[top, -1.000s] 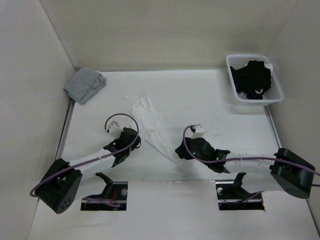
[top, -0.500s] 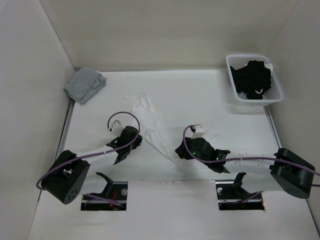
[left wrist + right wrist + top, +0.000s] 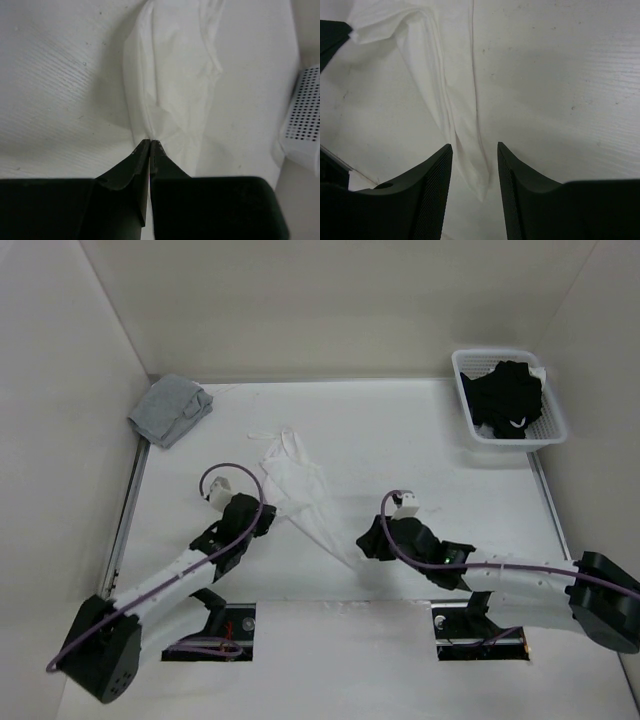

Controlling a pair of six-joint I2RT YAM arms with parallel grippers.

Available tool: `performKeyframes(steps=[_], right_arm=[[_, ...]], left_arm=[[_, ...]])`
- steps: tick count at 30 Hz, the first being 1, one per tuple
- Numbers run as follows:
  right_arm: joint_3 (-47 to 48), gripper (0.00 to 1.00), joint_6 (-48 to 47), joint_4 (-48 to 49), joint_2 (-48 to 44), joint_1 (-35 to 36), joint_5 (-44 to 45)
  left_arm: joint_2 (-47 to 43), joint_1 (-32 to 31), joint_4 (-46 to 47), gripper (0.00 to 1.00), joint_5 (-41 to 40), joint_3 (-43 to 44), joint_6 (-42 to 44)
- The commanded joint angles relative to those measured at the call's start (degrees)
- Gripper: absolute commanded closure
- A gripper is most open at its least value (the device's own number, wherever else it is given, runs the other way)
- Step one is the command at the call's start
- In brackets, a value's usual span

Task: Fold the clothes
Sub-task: Flatten the tank top out

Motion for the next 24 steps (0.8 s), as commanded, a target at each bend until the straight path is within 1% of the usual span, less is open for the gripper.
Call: performKeyframes(steps=[1,5,10,12,14,17,20,21,24], right_arm=[[-0.5,0.54,2.6,-5.9,-3.4,0.2,0.8],[0.0,0.53,4.3,-11.4,-4.1,0.2,-2.1],[0.5,0.49,6.5,-10.9,-1.5,0.5,-5.8],[0.5,0.5,7.5,-9.0,0.2,0.8,-7.1],[0.3,0.52,8.6,-7.1,1.8,1.1,-7.9],[-0.5,0.56,10.0,-5.7,3.4,1.1,-7.3],[-1.1,0.65,10.2,-4.0,3.6,1.1,-6.2],[-1.1,0.69,10.4,-3.8,3.5,1.1,-5.8],[-1.4,0.88,10.9,-3.1,3.1,1.1,-4.2]], left_arm=[[-11.1,1.8,-7.1,1.0,-0.3,-1.9,2.2],[-22.5,4.6,-16.9,1.0,1.7,-3.6,3.5],[-32.6,7.7,-26.4,1.0,4.9,-5.4,4.4],[-35.9,9.0,-28.5,1.0,5.4,-5.8,5.3],[-37.6,10.2,-29.4,1.0,6.0,-6.2,6.3],[-38.4,11.8,-29.5,1.0,7.8,-6.5,8.0],[-38.6,13.3,-28.8,1.0,9.5,-7.1,8.8],[-38.8,13.8,-28.5,1.0,10.1,-7.4,9.0],[-39.1,14.7,-27.4,1.0,11.2,-7.6,9.8]])
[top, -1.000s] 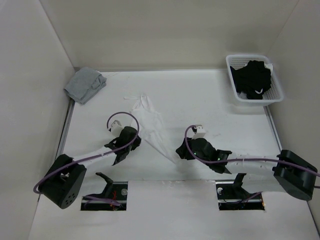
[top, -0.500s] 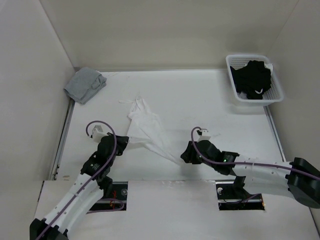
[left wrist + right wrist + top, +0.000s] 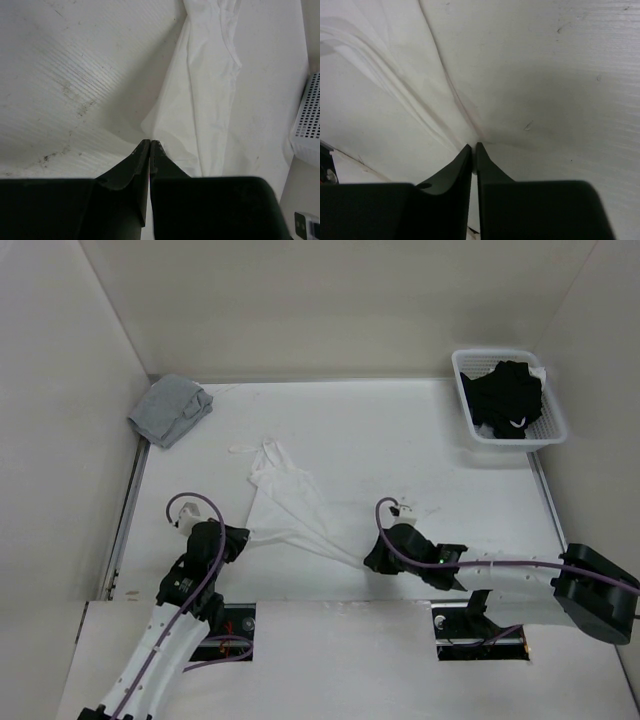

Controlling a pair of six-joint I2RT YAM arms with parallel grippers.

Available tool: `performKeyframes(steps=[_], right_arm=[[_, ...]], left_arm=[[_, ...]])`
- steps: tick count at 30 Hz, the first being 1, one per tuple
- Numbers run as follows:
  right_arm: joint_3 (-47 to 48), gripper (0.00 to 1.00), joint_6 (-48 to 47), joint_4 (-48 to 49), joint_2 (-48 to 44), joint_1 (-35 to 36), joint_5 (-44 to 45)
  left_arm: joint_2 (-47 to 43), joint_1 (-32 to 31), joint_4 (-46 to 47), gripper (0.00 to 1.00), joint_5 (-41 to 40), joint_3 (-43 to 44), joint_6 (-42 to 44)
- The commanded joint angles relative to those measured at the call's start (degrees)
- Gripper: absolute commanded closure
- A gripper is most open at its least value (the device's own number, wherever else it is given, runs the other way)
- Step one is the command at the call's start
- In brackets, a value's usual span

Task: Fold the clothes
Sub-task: Flatten the tank top out

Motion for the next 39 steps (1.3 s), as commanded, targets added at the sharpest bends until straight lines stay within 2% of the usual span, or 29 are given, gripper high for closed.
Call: performKeyframes(steps=[1,3,6,9,11,14,19,23,27,33,36,39], right_arm=[[-0.5,0.92,1.4,4.0,-1.3,0.4,2.4],[0.2,0.96,0.7,2.6,-6.5,0.6,4.4],[4.8,0.99,-2.6,-6.3,-18.4,0.9,8.4],[14.2,0.99,-7.6,-18.0,-28.6,2.1,14.5],[21.8,0.99,-11.3,-23.4,-31.8,4.2,18.3],[33.4,0.99,-16.9,-28.2,-32.5,9.1,25.0],[50.3,0.99,-27.0,-30.9,-27.7,18.5,38.5],[57.2,0.99,-32.2,-29.2,-24.0,19.4,38.2],[57.4,0.98,-33.8,-25.8,-19.8,12.0,30.9],[51.7,0.98,-29.4,-19.5,-12.8,-14.2,7.0],[53.6,0.98,-28.0,-14.9,-5.9,-24.7,-2.9],[60.0,0.98,-26.8,-13.1,1.7,-31.0,-7.9]], left_arm=[[-0.7,1.2,2.1,1.0,2.7,-0.1,2.7],[-0.5,1.6,3.9,1.0,3.6,1.8,4.1],[0.9,1.8,6.1,1.0,4.4,9.2,7.0],[2.2,1.8,7.6,1.0,4.2,19.8,10.5],[3.0,1.8,9.3,1.0,4.1,26.6,11.6],[4.6,1.8,11.4,1.0,4.0,35.5,12.7],[7.2,2.1,14.6,1.0,3.5,45.1,14.5],[9.1,2.5,17.1,1.0,2.7,47.8,14.9],[11.6,2.8,20.2,1.0,1.4,44.1,13.5],[21.7,3.7,29.1,1.0,0.0,36.0,10.1],[31.7,5.5,35.2,1.0,0.8,37.5,9.8],[41.6,7.3,39.1,1.0,2.7,44.1,8.9]])
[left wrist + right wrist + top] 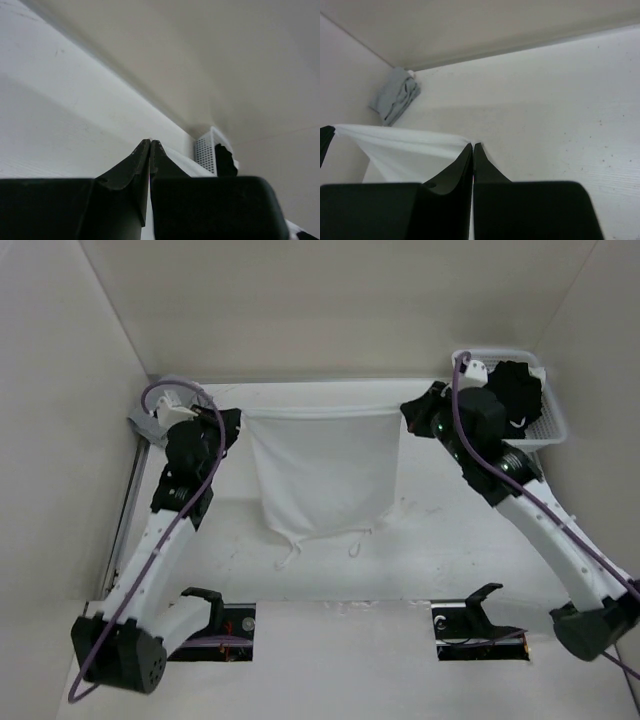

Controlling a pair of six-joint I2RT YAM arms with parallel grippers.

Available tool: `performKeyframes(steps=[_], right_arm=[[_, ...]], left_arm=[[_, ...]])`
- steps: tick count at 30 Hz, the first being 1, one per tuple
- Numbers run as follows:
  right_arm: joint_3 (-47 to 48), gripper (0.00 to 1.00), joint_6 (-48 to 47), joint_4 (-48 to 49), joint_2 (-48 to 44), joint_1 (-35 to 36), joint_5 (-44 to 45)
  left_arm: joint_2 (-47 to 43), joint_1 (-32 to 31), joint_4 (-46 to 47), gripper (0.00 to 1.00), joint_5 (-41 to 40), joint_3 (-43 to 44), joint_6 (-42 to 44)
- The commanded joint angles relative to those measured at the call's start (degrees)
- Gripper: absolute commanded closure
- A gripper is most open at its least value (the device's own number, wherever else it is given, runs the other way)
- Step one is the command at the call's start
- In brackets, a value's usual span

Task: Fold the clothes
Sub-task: Flatten the tank top out

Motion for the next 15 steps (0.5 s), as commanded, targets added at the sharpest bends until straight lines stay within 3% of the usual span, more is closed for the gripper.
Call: performKeyframes(steps=[1,5,8,11,15], right_arm=[[9.2,0.98,1.6,7.3,5.3,-5.0,-11.3],[19.5,0.98,0.3,4.2,9.4,-7.8,-12.7],[21.2,0.98,-0.3,2.9,8.6,-8.7,-12.9],[15.8,0.97,0.1,4.0,5.5,-8.6,-13.5],[-0.6,0.97,3.2,9.2,-0.9,-8.5,-13.5]], left_arm=[[7.5,2.1,10.2,1.0,2.2,8.7,-1.5],[12.5,3.1,10.5,1.0,4.8,18.3,-1.3],[12.6,3.1,10.7,1.0,5.1,20.5,-0.5],[10.5,2.4,12.7,1.0,5.1,16.7,0.1],[6.5,0.7,16.9,0.99,4.9,3.8,-1.6]])
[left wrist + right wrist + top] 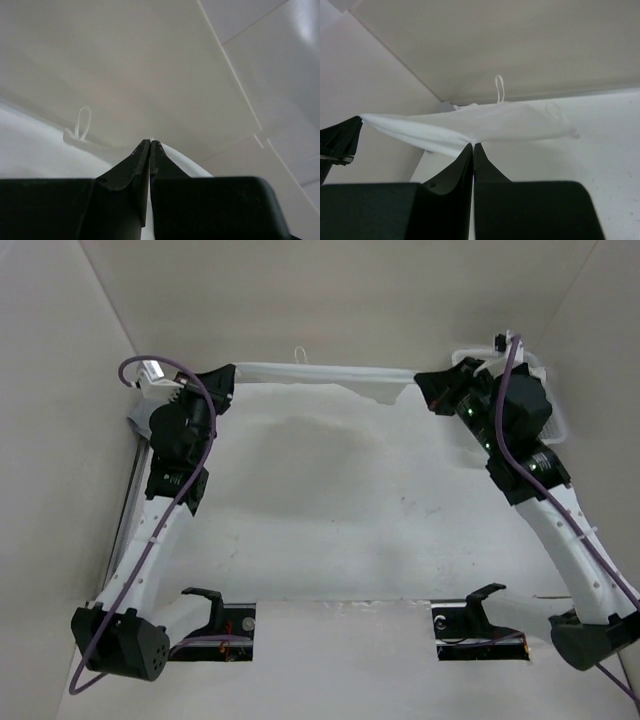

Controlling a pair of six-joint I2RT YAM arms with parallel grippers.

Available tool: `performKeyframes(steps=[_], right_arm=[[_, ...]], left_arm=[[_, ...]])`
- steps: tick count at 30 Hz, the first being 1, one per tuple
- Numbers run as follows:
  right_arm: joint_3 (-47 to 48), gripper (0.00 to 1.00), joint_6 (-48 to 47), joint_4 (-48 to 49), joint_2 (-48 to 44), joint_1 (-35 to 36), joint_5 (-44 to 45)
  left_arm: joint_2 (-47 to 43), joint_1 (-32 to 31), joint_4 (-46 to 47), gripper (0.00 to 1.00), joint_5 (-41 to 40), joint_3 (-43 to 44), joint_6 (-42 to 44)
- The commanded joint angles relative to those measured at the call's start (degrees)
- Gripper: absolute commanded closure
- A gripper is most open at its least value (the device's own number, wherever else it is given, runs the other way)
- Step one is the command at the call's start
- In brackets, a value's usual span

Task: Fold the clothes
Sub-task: Flatten the tank top out, then fold the tank top

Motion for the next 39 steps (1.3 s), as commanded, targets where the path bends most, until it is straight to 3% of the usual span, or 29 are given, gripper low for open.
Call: performKeyframes(steps=[1,10,15,20,23,26,31,34,39], right_arm=[[-13.3,0.97,3.2,4.6,-3.8,0.2,-1.3],[-50.6,0.97,13.5,13.5,-15.3,5.7,-0.4],[-64.5,0.98,22.0,10.2,-25.1,18.0,2.4],[-66.2,0.98,32.6,-3.0,-36.1,33.8,11.5],[-62.6,0.97,33.4,-7.3,-36.1,38.6,15.8],[-57.7,0.97,27.5,-5.4,-30.1,33.4,15.4],[-52.2,0.97,16.7,5.1,-18.8,18.7,8.2],[-49.4,0.97,14.0,11.5,-10.8,10.0,2.4],[-43.9,0.97,11.9,18.9,2.3,2.2,-1.9]], left_arm=[[-3.0,-1.2,4.7,0.99,0.6,-11.2,-1.4],[-17.3,2.3,3.6,0.98,7.1,-42.7,-3.6],[-33.6,2.8,-13.1,0.98,11.8,-52.5,-5.4],[-51.6,-0.5,-36.9,0.98,9.5,-52.7,-7.2],[-54.5,-2.8,-40.8,0.98,4.8,-50.3,-7.6],[-48.9,-2.8,-35.5,0.98,0.8,-46.2,-5.8],[-28.6,-1.6,-16.0,0.98,-0.3,-42.2,-4.5],[-17.3,-0.2,-7.0,0.98,-0.9,-39.8,-4.8],[-0.5,1.2,4.6,0.98,-1.8,-36.0,-7.3]])
